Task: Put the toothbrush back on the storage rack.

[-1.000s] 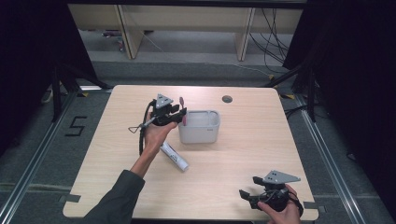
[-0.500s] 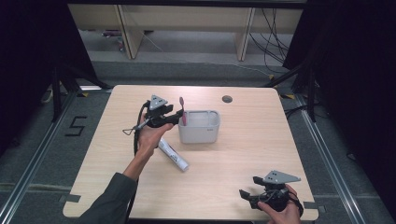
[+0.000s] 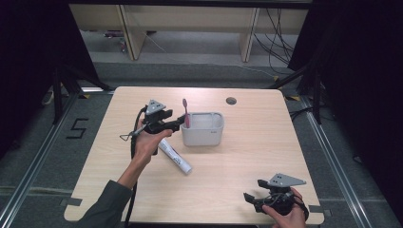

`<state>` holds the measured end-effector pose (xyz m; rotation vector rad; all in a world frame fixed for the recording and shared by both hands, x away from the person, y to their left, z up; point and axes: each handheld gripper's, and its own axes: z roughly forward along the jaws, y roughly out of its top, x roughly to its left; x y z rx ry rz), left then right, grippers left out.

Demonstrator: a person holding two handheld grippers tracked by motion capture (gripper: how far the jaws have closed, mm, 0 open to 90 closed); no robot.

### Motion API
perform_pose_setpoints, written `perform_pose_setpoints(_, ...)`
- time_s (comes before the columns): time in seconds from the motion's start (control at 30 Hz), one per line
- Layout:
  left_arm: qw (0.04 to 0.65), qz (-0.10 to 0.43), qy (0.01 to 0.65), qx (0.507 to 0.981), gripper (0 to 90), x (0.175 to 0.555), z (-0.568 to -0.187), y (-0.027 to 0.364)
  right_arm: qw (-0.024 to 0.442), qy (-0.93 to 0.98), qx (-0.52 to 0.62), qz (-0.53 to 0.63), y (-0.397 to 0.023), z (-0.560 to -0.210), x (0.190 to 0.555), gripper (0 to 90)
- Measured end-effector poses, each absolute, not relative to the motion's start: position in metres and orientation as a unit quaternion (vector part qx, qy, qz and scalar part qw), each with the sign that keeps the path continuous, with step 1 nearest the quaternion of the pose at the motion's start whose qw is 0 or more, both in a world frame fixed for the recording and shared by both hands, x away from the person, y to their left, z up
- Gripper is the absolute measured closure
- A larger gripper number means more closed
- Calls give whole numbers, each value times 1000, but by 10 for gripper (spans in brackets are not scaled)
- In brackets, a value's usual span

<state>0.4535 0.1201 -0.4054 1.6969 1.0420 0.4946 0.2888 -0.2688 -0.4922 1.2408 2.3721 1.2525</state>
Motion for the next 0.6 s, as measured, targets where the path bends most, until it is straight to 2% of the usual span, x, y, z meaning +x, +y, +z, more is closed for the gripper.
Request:
perform_pose_setpoints(0.5, 511, 184, 424, 725, 327, 427, -410, 126, 108, 803, 408, 420, -272, -492, 291, 225)
perform_pose_setpoints(0.6, 512, 178, 425, 726, 316, 424, -412, 127, 100, 800, 416, 421, -272, -492, 290, 225)
